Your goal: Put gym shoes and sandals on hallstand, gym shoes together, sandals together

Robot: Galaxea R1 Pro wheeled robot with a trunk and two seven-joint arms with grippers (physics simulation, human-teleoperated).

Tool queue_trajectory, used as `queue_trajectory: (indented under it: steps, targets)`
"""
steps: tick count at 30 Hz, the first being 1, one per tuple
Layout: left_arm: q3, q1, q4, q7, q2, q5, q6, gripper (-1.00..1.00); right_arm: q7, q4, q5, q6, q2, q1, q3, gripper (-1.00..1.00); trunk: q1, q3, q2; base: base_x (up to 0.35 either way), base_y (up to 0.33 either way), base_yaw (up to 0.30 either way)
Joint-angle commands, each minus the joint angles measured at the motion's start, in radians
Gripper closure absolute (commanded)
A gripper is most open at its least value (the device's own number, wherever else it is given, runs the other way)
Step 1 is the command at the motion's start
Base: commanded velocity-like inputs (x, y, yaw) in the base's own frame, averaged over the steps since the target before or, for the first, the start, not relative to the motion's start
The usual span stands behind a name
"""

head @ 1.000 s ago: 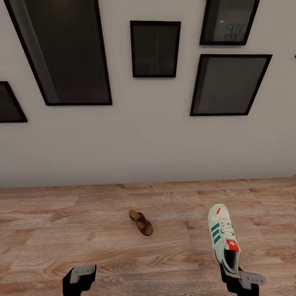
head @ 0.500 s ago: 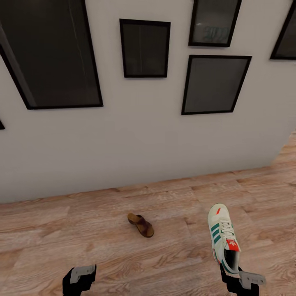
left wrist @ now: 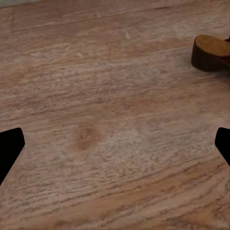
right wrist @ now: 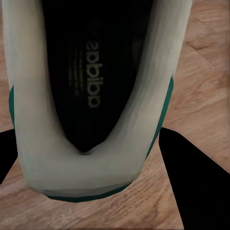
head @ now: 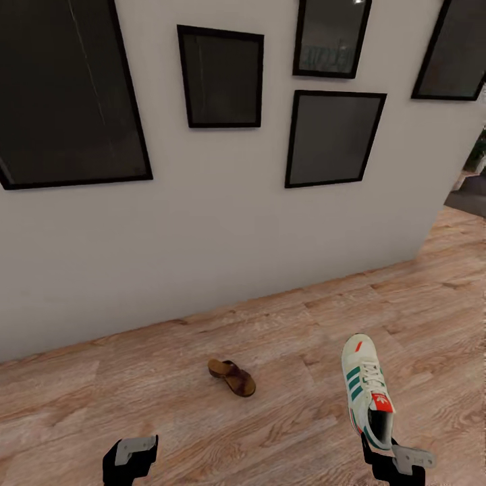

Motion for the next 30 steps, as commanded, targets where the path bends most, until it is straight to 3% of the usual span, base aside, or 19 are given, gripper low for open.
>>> queue_trajectory:
  steps: [1,30]
  targets:
    - [0.008,-0.001,0.000,-0.009,-0.001,-0.003,-0.003,-1.00,0.010,0.000,0.005,-0.004,0.001,-0.001,-0.008,1.00,0.000,-0.001,0.000,0.081,0.310,-0.268]
    - [0.008,-0.001,0.000,-0.009,-0.001,-0.003,-0.003,-1.00,0.010,0.000,0.005,-0.004,0.001,-0.001,-0.008,1.00,0.000,-0.001,0.000,0.077,0.307,-0.268]
